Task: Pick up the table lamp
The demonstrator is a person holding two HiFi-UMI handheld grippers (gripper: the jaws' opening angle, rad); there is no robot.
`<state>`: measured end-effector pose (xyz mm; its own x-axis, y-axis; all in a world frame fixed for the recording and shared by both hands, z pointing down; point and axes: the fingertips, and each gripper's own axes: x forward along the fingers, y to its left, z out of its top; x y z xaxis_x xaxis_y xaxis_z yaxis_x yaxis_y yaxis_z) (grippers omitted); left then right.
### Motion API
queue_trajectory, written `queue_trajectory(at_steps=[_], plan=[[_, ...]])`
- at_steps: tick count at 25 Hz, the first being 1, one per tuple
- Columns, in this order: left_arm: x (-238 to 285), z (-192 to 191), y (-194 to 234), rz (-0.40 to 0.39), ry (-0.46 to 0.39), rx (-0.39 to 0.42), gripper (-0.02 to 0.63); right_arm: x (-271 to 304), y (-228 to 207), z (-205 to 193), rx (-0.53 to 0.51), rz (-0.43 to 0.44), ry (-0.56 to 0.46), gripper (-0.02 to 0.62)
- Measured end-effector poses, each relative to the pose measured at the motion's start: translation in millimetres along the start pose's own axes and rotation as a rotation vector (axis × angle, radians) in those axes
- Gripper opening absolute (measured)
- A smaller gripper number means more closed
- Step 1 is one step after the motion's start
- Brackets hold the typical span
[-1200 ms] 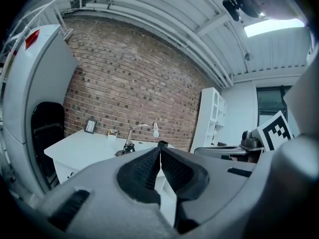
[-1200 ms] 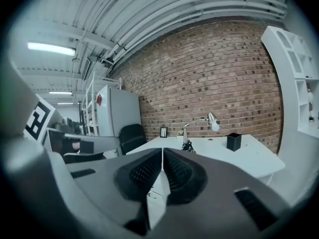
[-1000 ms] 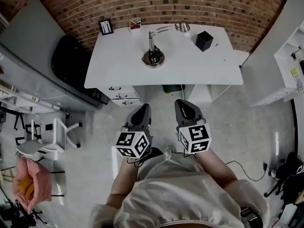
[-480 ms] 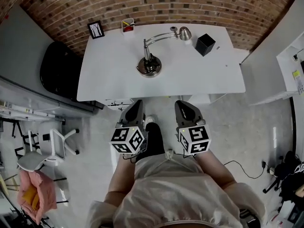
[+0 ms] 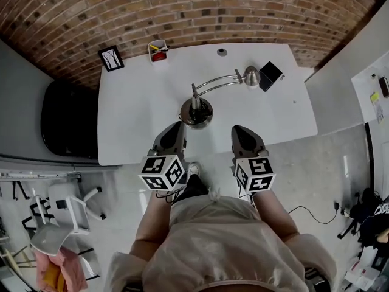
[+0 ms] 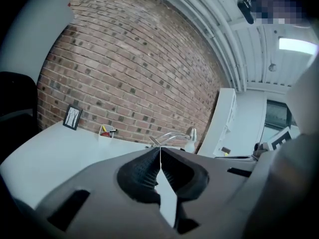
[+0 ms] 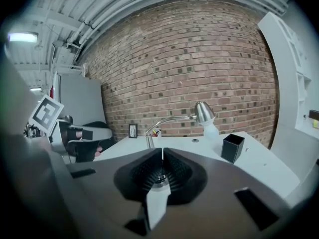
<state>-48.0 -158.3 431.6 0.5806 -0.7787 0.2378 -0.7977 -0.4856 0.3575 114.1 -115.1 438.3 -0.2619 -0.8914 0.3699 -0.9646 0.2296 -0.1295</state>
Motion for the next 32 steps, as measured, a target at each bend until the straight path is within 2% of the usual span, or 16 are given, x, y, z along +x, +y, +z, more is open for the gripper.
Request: queue_trajectory(at_steps=[3,7,12,17,21,23,29,32], plan=[[20.5,12.6,31.3,-0.006,0.021,0.028,0.02,39.0,1.4,9.3,0.009,-0.021,0.017,0.029],[44.1,21.7,63.1,-0.029,0.046,0.017,0.02,80.2,10.4,16.0,0.005,-0.023,0.043,0.029],[65.8,21.7,81.5,-0.056,0.093,0.011,0.02,108.4,21.5,25.6,0.003,-0.01,0.018,0.029],[76.5,9.7,88.4,-0.038,0.126,-0.012,0.02,124.5,19.4,16.7,-0.016,0.027,0.04,0.031],[78.8,-2.3,95.6,0.012,0.141,-0.033,0.02,138.8,23.9,9.0,-0.041,0.094,0.067,0.043],[79.4,-7.0,97.5,0.033,0.149,-0.041,0.02,145.1,32.3,8.3,-0.055,0.151,0.075,0.13],[86.6,-16.8,107.6,0.081,0.161,-0.072,0.02,150.5,38.7,10.3,-0.047,0.278,0.06,0.137],[89.3,-22.8,107.1,0.093,0.167,-0.084,0.02,151.2,40.4,9.6,-0.075,0.333,0.067,0.137]])
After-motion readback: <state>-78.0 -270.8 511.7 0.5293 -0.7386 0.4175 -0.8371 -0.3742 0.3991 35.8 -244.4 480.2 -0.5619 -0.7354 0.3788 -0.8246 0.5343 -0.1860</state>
